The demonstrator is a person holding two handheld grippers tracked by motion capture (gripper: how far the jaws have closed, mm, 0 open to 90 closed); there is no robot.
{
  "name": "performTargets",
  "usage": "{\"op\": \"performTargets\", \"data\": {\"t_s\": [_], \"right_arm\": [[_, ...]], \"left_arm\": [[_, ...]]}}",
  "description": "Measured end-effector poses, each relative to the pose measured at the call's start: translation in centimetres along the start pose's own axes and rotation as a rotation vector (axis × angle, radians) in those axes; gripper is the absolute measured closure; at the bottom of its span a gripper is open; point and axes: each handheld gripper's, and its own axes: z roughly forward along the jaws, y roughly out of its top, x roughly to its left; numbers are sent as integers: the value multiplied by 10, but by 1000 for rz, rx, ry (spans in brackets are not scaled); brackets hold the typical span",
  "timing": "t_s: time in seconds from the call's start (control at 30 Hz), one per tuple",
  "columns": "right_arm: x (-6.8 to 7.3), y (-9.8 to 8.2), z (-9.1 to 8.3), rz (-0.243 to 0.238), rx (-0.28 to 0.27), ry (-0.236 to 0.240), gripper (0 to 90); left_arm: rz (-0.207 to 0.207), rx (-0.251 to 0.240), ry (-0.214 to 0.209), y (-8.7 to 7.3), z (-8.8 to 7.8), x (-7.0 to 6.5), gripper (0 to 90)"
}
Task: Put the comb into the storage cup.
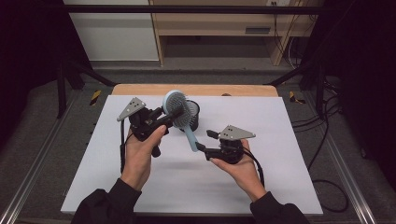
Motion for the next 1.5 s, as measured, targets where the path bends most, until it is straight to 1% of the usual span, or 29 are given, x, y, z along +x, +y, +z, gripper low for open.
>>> {"op": "performTargets", "data": {"t_s": [0.07, 0.1, 0.13, 0.17, 0.2, 0.23, 0.3, 0.4, 0.43, 0.47, 0.5, 0.53, 0.57, 0.63, 0.7, 0.73, 0.77, 0.8, 0.83, 0.93, 1.1, 1.17, 1.2, 1.23, 1.33, 1.43, 1.5], "right_arm": [[-2, -1, -1, -2, 10, -3, 354], [-5, -4, -1, -4, 25, -16, 327], [-6, -5, -1, 2, 30, -13, 307], [-6, -5, -1, 2, 30, -13, 307], [-9, -8, 1, 22, 42, -11, 270], [-10, -9, 3, 37, 47, -8, 262], [-10, -10, 4, 46, 50, -12, 257], [-11, -13, 6, 52, 79, -38, 236], [-12, -13, 7, 49, 90, -52, 214], [-12, -13, 7, 49, 90, -52, 214], [-13, -13, 6, 44, 101, -69, 207], [-14, -14, 4, 48, 109, -70, 206], [-15, -15, 3, 55, 109, -62, 206], [-18, -19, 0, 76, 93, -31, 199], [-21, -23, -2, 83, 97, -16, 181], [-22, -24, -2, 76, 105, -22, 180], [-23, -24, -2, 52, 118, -44, 181], [-23, -24, -2, 52, 118, -44, 181], [-25, -24, -4, 37, 116, -48, 180], [-26, -24, -6, 41, 106, -45, 180], [-31, -25, -14, 53, 95, -60, 167], [-34, -27, -18, 45, 103, -64, 165], [-36, -29, -22, 39, 96, -74, 160], [-36, -29, -22, 39, 96, -74, 160], [-41, -34, -31, 55, 62, -85, 157], [-44, -38, -41, 66, 29, -100, 153], [-46, -40, -49, 68, 11, -119, 152]], "left_arm": [[1, -7, 7, 3, 0, 2, 541], [-2, -13, 9, 5, -1, 2, 541], [-2, -17, 15, 8, -1, 3, 541], [-2, -17, 15, 8, -1, 3, 540], [1, -20, 18, 9, -1, 3, 540], [3, -20, 20, 11, -2, 4, 540], [3, -22, 21, 14, -3, 4, 540], [18, -25, 19, 18, -3, 5, 540], [14, -30, 20, 19, -4, 5, 540], [13, -33, 22, 20, -4, 6, 540], [7, -43, 25, 21, -4, 7, 540], [2, -47, 25, 21, -4, 8, 541], [-7, -54, 24, 22, -4, 10, 540], [-5, -57, 28, 24, -2, 11, 540], [-10, -66, 30, 26, -1, 12, 540], [-13, -67, 30, 26, -1, 12, 540], [-16, -69, 30, 26, -1, 13, 540], [-15, -68, 32, 27, -1, 13, 540], [-13, -67, 34, 28, 0, 14, 540], [-7, -65, 39, 30, 0, 14, 540], [0, -72, 47, 35, 0, 14, 540], [7, -75, 52, 37, 0, 14, 540], [10, -75, 53, 39, 0, 14, 540], [13, -74, 54, 40, 0, 14, 540], [34, -75, 66, 45, -2, 14, 539], [40, -86, 74, 48, -2, 16, 539], [41, -92, 81, 50, -1, 18, 540]]}}
